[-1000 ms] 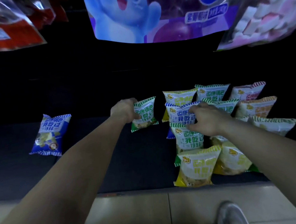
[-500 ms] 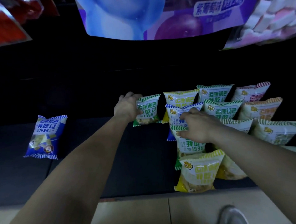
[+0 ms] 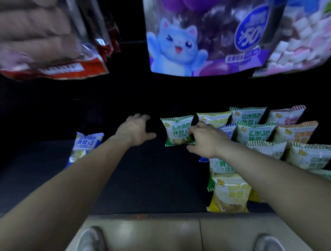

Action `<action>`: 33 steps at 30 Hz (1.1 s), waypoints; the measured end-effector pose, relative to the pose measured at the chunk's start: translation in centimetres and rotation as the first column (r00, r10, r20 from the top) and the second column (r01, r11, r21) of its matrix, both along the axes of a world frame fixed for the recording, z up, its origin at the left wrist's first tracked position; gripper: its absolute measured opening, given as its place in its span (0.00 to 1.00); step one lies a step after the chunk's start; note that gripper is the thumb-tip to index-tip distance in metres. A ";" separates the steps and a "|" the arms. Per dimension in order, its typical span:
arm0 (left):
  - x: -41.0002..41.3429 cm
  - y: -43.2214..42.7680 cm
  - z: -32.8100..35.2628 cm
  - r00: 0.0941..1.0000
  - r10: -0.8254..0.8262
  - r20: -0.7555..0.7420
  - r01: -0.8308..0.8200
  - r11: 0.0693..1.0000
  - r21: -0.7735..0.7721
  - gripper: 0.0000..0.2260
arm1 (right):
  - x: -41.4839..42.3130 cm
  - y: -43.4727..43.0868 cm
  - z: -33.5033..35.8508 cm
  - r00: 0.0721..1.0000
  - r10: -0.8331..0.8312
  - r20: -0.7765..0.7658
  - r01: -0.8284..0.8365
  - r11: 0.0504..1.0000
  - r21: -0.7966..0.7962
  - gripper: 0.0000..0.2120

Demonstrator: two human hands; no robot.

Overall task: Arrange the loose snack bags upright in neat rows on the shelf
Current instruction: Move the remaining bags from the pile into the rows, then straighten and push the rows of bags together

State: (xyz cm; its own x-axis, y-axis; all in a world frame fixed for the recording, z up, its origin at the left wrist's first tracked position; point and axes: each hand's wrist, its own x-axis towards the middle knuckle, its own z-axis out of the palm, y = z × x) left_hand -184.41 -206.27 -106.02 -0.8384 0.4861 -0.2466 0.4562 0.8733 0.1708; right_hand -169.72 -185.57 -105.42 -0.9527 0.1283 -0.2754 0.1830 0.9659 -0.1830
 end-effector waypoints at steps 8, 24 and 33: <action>4.6 -18.8 6.2 0.992 0.124 0.033 -0.120 0.987 -0.107 0.28 | -0.4 -10.5 2.2 0.997 0.071 -0.028 -0.074 0.990 -0.118 0.28; 4.4 -33.9 -0.4 0.921 0.350 0.171 -0.352 0.936 -0.020 0.32 | -11.6 -31.8 -9.6 0.988 0.127 0.092 -0.092 0.945 -0.313 0.26; 3.2 -35.9 -3.4 0.876 0.414 0.247 -0.439 0.897 0.052 0.30 | -19.7 -38.4 -17.6 0.964 -0.225 0.141 0.264 0.862 -0.432 0.32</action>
